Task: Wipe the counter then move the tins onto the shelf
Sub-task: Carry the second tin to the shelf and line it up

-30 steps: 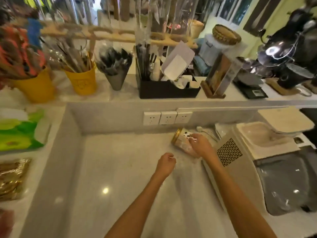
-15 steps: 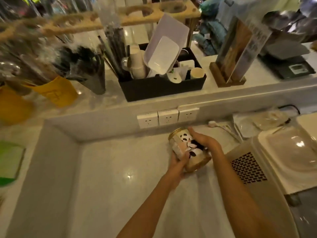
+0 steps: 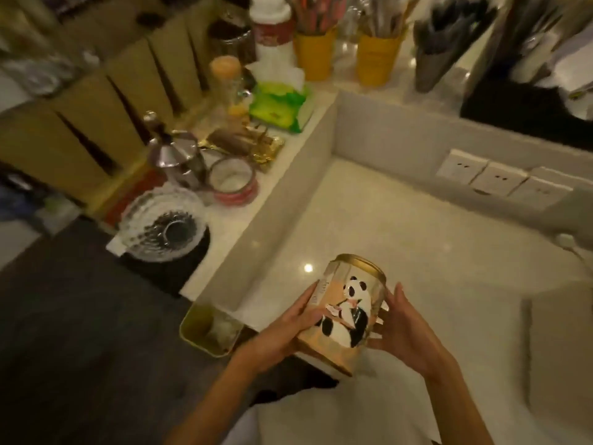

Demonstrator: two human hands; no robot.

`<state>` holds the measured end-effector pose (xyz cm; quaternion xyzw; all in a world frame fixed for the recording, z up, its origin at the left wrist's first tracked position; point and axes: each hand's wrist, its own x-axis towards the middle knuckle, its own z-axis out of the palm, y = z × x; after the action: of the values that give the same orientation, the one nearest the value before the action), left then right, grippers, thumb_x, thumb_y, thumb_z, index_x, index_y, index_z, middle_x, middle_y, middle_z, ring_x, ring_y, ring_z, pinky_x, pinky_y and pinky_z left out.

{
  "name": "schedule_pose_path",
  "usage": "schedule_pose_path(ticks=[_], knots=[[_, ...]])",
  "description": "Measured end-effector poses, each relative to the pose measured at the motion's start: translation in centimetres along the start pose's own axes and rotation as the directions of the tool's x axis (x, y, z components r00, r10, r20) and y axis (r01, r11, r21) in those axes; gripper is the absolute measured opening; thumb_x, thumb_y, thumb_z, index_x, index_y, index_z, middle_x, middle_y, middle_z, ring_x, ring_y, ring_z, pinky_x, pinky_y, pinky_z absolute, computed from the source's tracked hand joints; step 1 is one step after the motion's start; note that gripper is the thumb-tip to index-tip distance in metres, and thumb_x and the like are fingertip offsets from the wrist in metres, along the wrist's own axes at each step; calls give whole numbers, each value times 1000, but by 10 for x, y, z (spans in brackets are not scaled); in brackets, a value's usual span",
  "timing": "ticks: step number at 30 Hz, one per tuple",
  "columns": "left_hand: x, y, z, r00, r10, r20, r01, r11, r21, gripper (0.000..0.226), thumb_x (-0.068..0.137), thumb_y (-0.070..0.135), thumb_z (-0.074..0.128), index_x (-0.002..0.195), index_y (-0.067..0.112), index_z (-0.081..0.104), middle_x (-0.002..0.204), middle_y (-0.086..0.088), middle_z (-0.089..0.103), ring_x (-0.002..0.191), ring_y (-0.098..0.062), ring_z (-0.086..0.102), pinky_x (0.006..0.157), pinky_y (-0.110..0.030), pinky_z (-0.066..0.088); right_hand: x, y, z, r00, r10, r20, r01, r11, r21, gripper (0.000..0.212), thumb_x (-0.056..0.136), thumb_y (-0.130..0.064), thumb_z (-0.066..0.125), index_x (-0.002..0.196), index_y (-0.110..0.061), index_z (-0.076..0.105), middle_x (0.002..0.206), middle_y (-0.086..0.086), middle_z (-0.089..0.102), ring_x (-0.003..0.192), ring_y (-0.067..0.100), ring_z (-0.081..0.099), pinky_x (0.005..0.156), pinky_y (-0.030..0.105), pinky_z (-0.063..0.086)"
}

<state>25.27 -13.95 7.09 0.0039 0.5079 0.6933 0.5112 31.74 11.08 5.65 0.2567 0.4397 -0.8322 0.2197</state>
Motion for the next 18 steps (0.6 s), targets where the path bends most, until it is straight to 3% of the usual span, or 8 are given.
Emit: schedule_pose_path(ticks=[1, 3, 6, 8, 10, 14, 18], knots=[[-32, -15, -12, 998, 27, -54, -31, 997, -66, 80, 79, 45, 79, 145, 48, 33, 145, 4, 56, 129, -26, 59, 96, -41, 56, 2, 18, 24, 999, 24, 44, -23, 999, -30, 83, 67, -74, 69, 138, -33, 55, 139, 14, 60, 123, 41, 60, 92, 63, 51], [-95, -46, -35, 984, 54, -167, -84, 981, -175, 83, 73, 45, 83, 141, 49, 37, 146, 0, 56, 128, -27, 59, 103, -51, 52, 6, 50, 75, 987, 110, 118, -93, 986, -139, 77, 69, -72, 69, 134, -32, 59, 136, 13, 62, 121, 38, 62, 89, 58, 53], [-188, -94, -68, 942, 56, -331, -146, 957, -252, 92, 68, 53, 84, 145, 47, 34, 148, -3, 54, 130, -29, 57, 108, -58, 45, 15, 96, 159, 925, 315, 215, -234, 914, -330, 62, 76, -76, 58, 126, -40, 64, 133, 6, 66, 121, 32, 63, 92, 54, 54], [-248, -127, -91, 908, 92, -409, -241, 913, -330, 92, 74, 50, 80, 150, 45, 27, 147, -4, 55, 131, -32, 57, 104, -55, 50, 27, 129, 213, 871, 405, 279, -259, 860, -441, 55, 87, -71, 49, 133, -43, 57, 138, 5, 63, 126, 33, 59, 94, 59, 52], [-301, -154, -110, 856, 115, -504, -340, 859, -382, 88, 79, 46, 78, 149, 48, 26, 146, -7, 56, 131, -36, 56, 103, -57, 49, 40, 164, 268, 835, 451, 314, -228, 804, -549, 55, 89, -66, 53, 139, -43, 49, 142, 5, 59, 128, 33, 57, 94, 63, 51], [-407, -196, -129, 702, 152, -696, -533, 760, -372, 96, 75, 45, 81, 151, 45, 22, 147, -14, 54, 133, -39, 53, 111, -63, 38, 45, 243, 394, 726, 580, 368, -87, 609, -788, 62, 79, -67, 66, 134, -42, 51, 134, 5, 65, 117, 28, 66, 83, 54, 58], [-514, -221, -122, 462, 147, -875, -625, 754, -204, 108, 70, 58, 79, 154, 43, 13, 150, -1, 51, 135, -27, 53, 110, -49, 46, 37, 319, 511, 583, 688, 433, 67, 490, -869, 65, 78, -67, 67, 136, -41, 50, 130, 5, 67, 111, 29, 70, 82, 58, 58]])
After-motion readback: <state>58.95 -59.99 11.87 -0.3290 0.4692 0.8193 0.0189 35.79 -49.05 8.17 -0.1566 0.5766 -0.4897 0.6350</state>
